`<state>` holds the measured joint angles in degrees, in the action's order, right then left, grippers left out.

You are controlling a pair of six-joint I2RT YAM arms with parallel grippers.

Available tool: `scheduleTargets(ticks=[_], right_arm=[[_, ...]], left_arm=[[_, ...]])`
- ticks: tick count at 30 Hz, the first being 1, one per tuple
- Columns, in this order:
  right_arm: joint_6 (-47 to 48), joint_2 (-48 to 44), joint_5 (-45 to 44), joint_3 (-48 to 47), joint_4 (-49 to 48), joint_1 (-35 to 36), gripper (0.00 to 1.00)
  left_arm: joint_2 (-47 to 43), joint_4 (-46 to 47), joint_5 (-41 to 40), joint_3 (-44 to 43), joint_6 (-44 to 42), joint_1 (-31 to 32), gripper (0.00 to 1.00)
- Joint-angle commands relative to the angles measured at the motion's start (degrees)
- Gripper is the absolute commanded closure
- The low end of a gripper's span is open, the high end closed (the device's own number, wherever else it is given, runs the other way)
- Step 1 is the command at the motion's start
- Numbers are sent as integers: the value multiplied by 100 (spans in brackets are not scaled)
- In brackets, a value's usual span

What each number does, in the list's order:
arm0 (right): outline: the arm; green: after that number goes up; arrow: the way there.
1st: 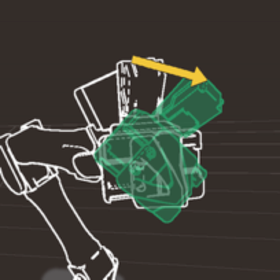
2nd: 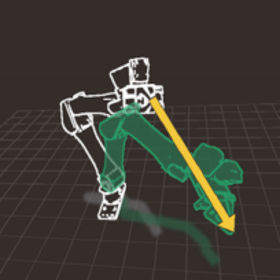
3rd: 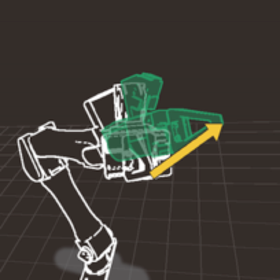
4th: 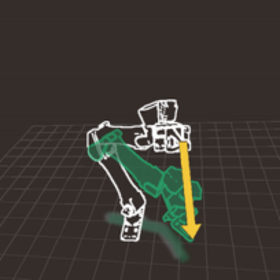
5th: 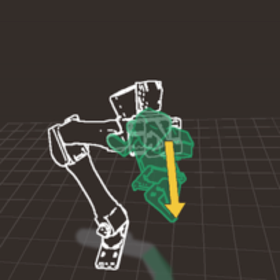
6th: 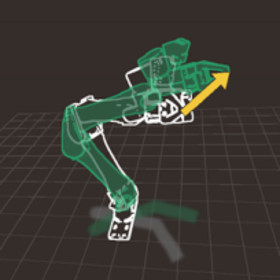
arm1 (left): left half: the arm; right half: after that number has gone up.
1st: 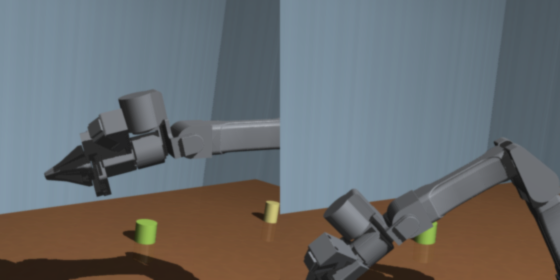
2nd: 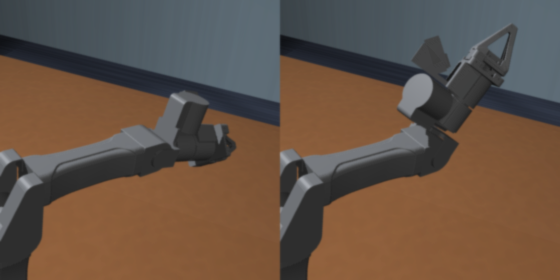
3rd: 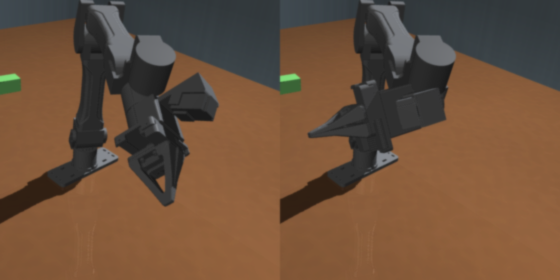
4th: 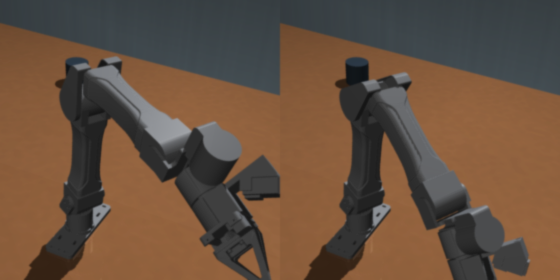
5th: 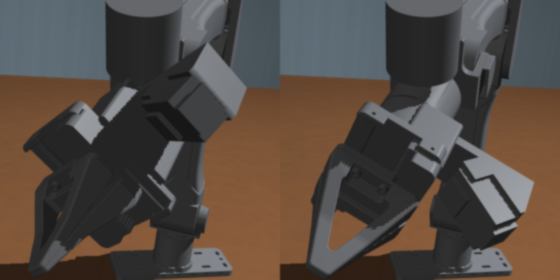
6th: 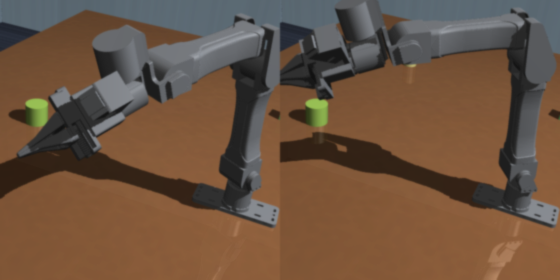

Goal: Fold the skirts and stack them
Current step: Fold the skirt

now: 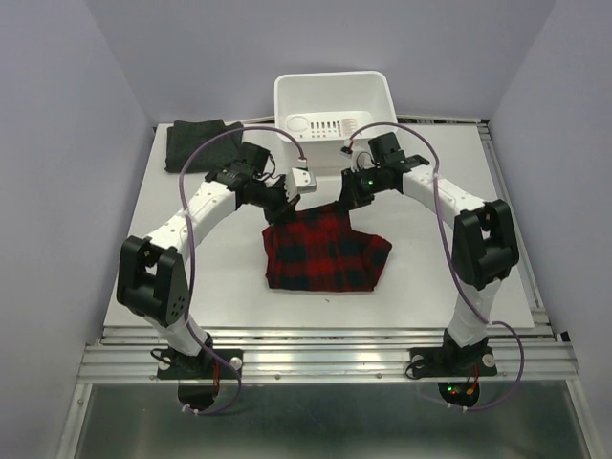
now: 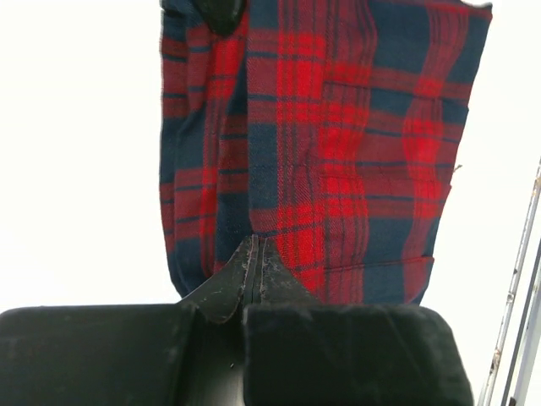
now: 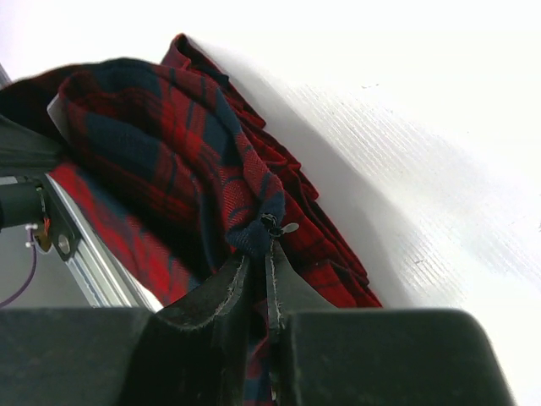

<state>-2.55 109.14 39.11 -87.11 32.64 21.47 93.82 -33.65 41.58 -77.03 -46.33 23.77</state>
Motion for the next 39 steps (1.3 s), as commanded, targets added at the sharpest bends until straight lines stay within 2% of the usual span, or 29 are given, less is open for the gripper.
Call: scheduleTargets(ticks=[1, 11, 14, 15, 17, 18, 20, 22, 26, 30, 31, 35, 36, 38, 39], right_arm=[[184, -148, -1, 176, 198, 23, 99], [755, -121, -176, 212, 374, 23, 99], [1036, -95, -290, 28, 690, 23, 84], [1063, -138, -334, -7, 804, 23, 70], [1081, -235, -614, -25, 857, 23, 64], [1090, -305, -772, -25, 849, 23, 54], [1107, -525, -1141, -95, 849, 23, 51], [1098, -700, -1239, -200, 849, -29, 43], [862, -763, -881, -350, 717, -82, 32], [764, -439, -537, -465, 612, -82, 31], [582, -412, -397, -421, 507, -82, 31], [378, -403, -17, 0, -222, -82, 30], [404, -359, -18, 53, -432, -82, 29], [492, -289, 17, 124, -566, -30, 30], [544, -245, 17, 115, -601, -29, 30]], left_arm=[[-277, 621, -132, 145, 299, -109, 100], [725, 1044, -484, -365, 712, 66, 100], [839, 1448, -774, -242, 879, 189, 100], [874, 1632, -853, -198, 1028, 242, 100], [910, 1773, -862, -180, 1212, 277, 100], [901, 1896, -888, -180, 1275, 286, 100], [892, 1985, -880, -172, 1337, 295, 100], [840, 2081, -906, -119, 1310, 295, 100], [769, 2125, -845, -31, 1223, 295, 100], [638, 2196, -827, 92, 1152, 304, 99], [594, 2231, -766, 118, 1143, 304, 97], [322, 2301, -617, 285, 1379, 295, 70], [164, 2328, -460, 355, 1450, 278, 58], [-30, 2363, -274, 408, 1643, 181, 45], [-213, 2380, -134, 417, 1897, 137, 43]])
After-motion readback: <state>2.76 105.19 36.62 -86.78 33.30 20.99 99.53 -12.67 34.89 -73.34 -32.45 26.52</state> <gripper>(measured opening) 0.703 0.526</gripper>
